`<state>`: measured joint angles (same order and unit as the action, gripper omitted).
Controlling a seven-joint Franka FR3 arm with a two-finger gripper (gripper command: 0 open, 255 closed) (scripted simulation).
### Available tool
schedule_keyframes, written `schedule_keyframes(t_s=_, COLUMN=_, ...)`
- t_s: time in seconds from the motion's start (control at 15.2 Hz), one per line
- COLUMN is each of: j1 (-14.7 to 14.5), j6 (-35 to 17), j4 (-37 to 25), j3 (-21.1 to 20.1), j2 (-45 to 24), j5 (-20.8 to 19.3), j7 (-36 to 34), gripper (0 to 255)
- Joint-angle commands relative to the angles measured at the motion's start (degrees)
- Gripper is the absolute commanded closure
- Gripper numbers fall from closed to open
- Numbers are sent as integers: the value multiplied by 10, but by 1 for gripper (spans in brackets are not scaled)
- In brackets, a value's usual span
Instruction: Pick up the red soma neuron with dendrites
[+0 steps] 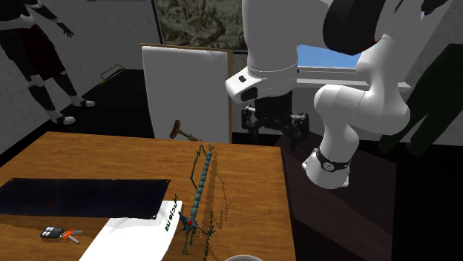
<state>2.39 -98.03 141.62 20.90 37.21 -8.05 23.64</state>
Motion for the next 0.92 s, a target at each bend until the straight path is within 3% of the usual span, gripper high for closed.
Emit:
schedule_keyframes(t_s=0.0, j1=1, j6=-25, j4=-4, j3=34, j2=-29, j5=-10, j7=45, gripper=0)
schedule_keyframes(t_s=0.46, j1=-22, j6=-107, j4=-57, j3=146, j2=-173, j5=9, j7=204, gripper=0)
schedule_keyframes(t_s=0.86, j1=-45, j6=-154, j4=-137, j3=227, j2=-345, j5=108, j7=376, gripper=0)
